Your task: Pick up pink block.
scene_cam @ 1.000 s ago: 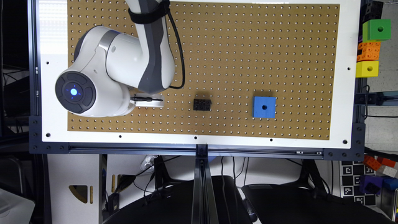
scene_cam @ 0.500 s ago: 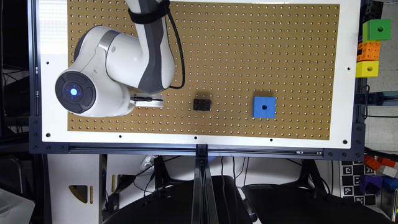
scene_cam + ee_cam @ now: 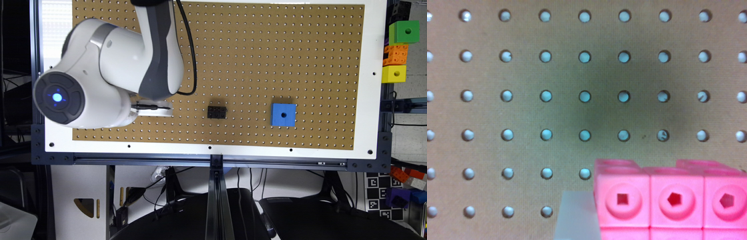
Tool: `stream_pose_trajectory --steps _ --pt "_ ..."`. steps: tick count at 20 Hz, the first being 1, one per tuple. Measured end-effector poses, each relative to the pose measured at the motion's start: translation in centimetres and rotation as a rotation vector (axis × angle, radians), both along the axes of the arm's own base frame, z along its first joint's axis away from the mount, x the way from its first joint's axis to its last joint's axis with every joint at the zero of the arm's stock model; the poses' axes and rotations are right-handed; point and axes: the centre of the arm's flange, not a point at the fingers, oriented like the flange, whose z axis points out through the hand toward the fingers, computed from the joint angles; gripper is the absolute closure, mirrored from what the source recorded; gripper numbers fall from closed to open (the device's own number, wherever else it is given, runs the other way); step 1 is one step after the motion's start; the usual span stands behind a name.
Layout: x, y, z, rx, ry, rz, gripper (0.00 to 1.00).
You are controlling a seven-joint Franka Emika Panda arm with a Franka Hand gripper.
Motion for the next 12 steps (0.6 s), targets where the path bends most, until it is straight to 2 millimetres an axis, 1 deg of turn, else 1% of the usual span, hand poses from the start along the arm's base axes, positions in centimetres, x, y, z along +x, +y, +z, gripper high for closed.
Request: stream_pose_trajectory --steps 2,5,9,12 --pt "0.0 0.0 0.8 0.0 0.0 0.0 1.0" --pt "0.0 0.0 1.2 -0.001 -0.003 0.0 1.0" --pt "0.0 0.0 3.1 -0.003 -0.006 0.0 1.0" --pt "-0.2 0.1 4.9 -0.003 -0.003 0.001 1.0"
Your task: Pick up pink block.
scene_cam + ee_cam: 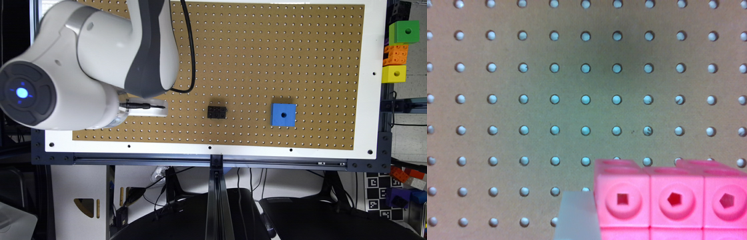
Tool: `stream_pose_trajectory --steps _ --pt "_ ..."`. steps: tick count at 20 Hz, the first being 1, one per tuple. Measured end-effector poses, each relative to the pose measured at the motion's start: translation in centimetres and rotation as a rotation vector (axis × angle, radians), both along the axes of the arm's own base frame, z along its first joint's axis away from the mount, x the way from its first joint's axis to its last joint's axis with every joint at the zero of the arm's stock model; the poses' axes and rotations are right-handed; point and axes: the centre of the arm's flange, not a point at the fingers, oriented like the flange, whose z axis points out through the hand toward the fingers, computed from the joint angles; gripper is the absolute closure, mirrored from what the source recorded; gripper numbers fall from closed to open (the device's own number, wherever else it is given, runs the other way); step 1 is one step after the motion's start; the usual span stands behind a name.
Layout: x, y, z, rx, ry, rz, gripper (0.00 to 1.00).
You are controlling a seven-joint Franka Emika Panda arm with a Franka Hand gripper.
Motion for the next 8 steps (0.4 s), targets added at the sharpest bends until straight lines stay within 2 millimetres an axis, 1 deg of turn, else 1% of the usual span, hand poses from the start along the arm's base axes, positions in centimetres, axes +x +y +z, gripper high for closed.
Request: stream_pose_trajectory --steps 2,8 --pt "-0.05 0.02 0.35 0.0 0.001 0.0 1.0" --pt "-0.06 0.02 0.31 0.0 0.002 0.0 1.0"
